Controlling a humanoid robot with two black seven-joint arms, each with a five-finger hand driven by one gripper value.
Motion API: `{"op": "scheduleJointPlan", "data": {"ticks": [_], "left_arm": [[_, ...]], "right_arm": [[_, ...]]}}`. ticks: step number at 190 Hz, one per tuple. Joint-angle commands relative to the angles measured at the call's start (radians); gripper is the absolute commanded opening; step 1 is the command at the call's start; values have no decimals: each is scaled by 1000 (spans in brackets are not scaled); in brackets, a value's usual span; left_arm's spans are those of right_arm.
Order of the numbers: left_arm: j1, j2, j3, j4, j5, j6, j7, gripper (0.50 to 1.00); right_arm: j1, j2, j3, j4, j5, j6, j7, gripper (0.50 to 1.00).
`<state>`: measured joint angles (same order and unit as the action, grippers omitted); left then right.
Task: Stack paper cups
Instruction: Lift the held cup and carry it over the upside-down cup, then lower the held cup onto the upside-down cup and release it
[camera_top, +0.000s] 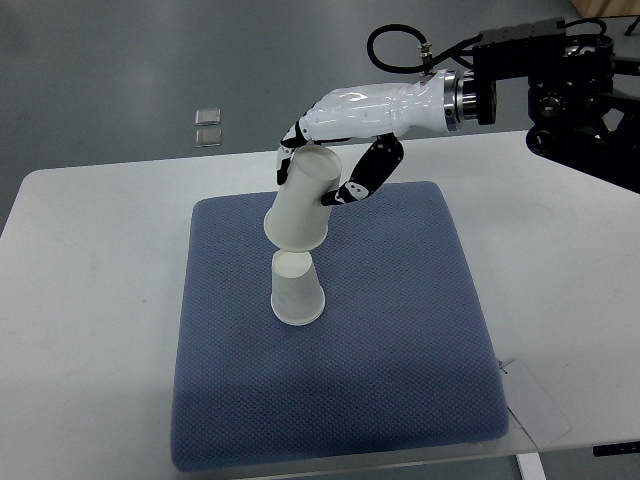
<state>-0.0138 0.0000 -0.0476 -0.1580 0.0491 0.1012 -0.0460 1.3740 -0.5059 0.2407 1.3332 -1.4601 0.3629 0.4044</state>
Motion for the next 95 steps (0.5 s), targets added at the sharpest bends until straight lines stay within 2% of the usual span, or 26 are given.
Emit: {"op": "scheduleJointPlan", "data": {"ticks": [1, 59, 95], "left_arm": [[0, 0, 0, 0, 0, 0, 0, 1000], [0, 0, 0, 0, 0, 0, 0, 1000], [0, 0, 0, 0, 0, 0, 0, 1000]], "right_arm": [[25, 44, 11, 1, -6, 34, -6, 500], [34, 135, -4, -15, -117, 36, -13, 500], [26, 150, -20, -31, -167, 27, -13, 500]]}}
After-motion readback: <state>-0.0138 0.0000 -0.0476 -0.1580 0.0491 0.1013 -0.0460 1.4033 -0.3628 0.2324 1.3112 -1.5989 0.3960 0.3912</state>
